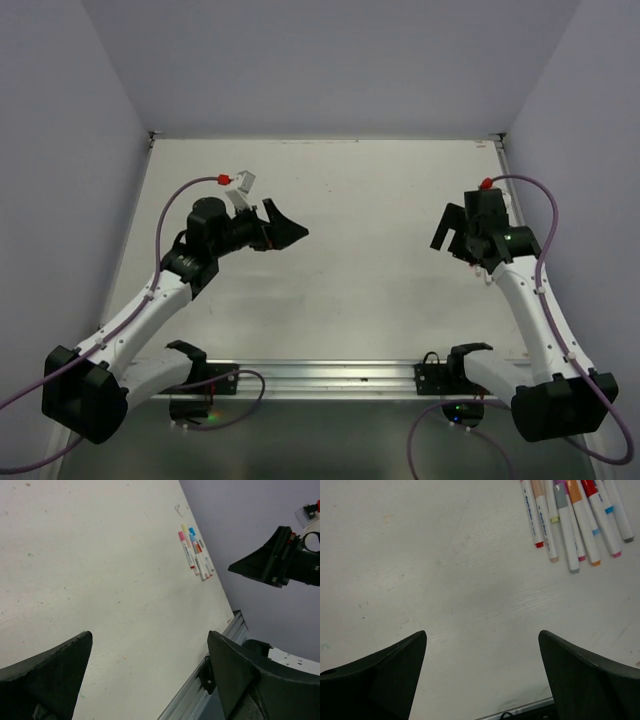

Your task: Open the pen caps

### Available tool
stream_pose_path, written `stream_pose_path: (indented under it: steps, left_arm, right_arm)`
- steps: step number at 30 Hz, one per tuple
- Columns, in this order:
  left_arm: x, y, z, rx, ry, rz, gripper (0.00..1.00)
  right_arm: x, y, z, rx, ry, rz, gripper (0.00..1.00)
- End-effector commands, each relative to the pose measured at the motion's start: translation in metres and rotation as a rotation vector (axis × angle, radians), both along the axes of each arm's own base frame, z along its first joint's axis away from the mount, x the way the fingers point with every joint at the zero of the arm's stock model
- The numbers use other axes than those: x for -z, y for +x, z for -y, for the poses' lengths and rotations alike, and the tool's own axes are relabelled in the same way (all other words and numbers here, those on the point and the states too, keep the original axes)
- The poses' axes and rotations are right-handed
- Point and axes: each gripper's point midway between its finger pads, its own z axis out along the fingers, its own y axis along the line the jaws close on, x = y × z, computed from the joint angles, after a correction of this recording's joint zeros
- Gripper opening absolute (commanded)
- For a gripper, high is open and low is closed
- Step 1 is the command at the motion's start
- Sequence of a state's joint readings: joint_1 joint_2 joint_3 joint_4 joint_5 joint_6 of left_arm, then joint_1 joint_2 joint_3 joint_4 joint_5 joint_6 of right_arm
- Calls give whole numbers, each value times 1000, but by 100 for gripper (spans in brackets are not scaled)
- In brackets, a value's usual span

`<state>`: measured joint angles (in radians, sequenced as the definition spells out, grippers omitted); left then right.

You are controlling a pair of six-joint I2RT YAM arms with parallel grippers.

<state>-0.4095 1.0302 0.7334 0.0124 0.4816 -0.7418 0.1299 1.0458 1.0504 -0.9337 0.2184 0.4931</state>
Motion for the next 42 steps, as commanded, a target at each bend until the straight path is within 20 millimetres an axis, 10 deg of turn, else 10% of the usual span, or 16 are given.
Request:
stream_pose_path:
  steps: [1, 14, 19, 29, 42]
  left_arm:
    - [-3, 13, -9, -65, 101, 63, 100]
    - [18, 11, -9, -16, 197, 77, 100]
    - [4, -9, 14, 49, 162, 105, 100]
    - [3, -26, 24, 108, 189, 120, 100]
    - [9, -26, 28, 129, 194, 105, 100]
  right_arm:
    - [2, 5, 34, 35, -195, -27, 99]
    - [2, 98, 52, -94, -348, 59, 99]
    - [22, 105, 91, 3, -308, 6, 88]
    - [96, 110, 68, -126, -63, -89, 62]
    - [124, 97, 82, -97, -95, -168, 53]
